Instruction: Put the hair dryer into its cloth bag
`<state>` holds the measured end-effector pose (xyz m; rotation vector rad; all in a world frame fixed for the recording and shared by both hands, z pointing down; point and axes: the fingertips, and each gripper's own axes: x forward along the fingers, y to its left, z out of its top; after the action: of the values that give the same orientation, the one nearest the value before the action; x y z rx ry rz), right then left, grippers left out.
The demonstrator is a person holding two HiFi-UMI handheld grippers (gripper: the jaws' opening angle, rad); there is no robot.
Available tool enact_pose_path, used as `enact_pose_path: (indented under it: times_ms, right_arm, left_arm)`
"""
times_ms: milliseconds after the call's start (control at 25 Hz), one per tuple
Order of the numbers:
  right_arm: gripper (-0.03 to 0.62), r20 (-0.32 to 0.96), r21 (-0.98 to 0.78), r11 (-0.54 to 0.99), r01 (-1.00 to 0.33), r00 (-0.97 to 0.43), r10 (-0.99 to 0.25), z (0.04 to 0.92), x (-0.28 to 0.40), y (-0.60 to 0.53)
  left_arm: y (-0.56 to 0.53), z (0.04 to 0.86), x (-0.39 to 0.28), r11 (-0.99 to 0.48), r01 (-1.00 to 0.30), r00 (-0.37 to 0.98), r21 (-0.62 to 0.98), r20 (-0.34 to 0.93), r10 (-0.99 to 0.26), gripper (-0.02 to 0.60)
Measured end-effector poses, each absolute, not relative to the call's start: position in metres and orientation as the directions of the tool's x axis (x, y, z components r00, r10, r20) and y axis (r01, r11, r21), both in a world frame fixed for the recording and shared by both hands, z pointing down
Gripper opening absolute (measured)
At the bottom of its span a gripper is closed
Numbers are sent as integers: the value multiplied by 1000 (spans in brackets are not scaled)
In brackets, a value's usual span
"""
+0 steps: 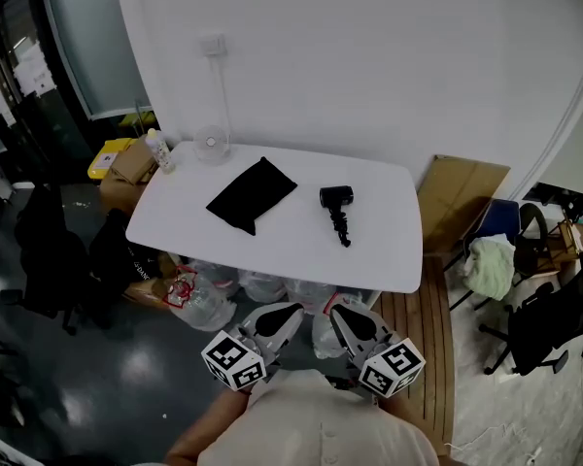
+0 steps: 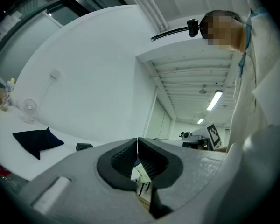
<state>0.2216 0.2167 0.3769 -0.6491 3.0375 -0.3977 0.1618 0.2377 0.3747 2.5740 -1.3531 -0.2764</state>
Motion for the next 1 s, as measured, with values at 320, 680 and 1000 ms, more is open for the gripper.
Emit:
enact_pose_path:
  times_ms: [320, 680, 1000]
  right_arm:
    - [18, 38, -256, 880, -400, -914, -404, 378, 219, 201]
    - [18, 38, -245, 884, -398, -915, -401, 386, 195, 170]
    - [18, 56, -251, 860, -444, -894, -445, 393, 131, 100]
  left_arm:
    - [224, 377, 152, -531, -800, 537, 278, -62, -841, 12]
    - [186, 387, 118, -521, -803, 524, 288, -76, -849, 12]
    - [113, 395, 47, -545, -779, 551, 310, -77, -831, 12]
